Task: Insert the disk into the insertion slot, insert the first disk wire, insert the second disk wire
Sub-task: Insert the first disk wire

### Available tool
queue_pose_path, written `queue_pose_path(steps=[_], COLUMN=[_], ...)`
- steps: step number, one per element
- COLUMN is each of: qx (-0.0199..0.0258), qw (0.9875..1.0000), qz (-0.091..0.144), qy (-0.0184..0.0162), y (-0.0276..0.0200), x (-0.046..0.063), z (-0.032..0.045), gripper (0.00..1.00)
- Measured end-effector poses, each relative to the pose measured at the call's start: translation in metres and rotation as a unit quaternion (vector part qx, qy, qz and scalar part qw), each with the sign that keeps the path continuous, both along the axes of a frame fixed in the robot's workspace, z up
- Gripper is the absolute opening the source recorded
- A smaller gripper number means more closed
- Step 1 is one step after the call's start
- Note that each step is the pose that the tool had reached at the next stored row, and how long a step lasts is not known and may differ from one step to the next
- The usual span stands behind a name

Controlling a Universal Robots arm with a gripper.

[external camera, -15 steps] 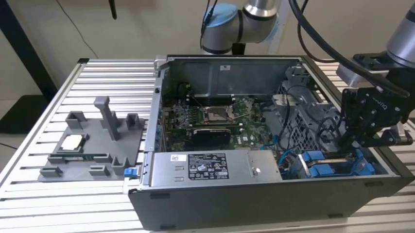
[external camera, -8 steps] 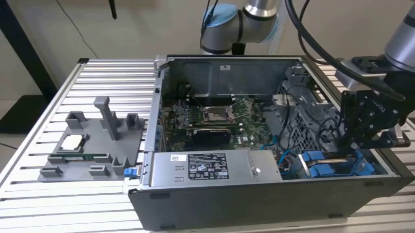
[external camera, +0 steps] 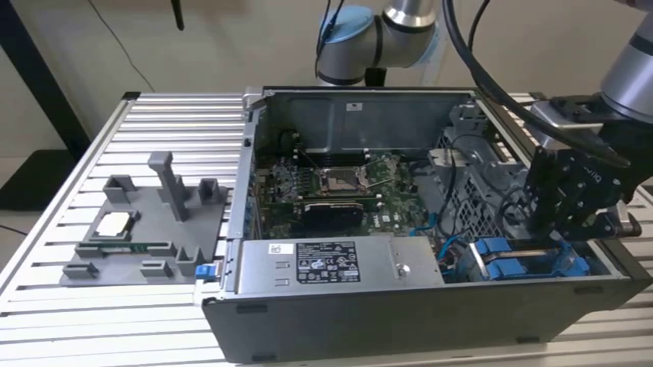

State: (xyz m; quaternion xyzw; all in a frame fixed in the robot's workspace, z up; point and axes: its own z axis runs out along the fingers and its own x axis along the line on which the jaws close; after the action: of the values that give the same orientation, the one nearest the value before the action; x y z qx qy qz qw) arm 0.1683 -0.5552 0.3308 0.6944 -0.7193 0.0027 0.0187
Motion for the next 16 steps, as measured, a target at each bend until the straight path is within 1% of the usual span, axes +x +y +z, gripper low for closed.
queue_pose_path(steps=[2, 7, 16], qx=[0.0, -0.0002, -0.0002], qw=[1.0, 1.0, 1.0], qz=[0.0, 0.0, 0.0], qy=[0.0015, 0.005, 0.0073], y=[0.0, 0.0, 0.0], x=[0.0, 0.0, 0.0], z=[0.0044, 0.02, 0.0534], gripper=[0.26, 0.26, 0.26])
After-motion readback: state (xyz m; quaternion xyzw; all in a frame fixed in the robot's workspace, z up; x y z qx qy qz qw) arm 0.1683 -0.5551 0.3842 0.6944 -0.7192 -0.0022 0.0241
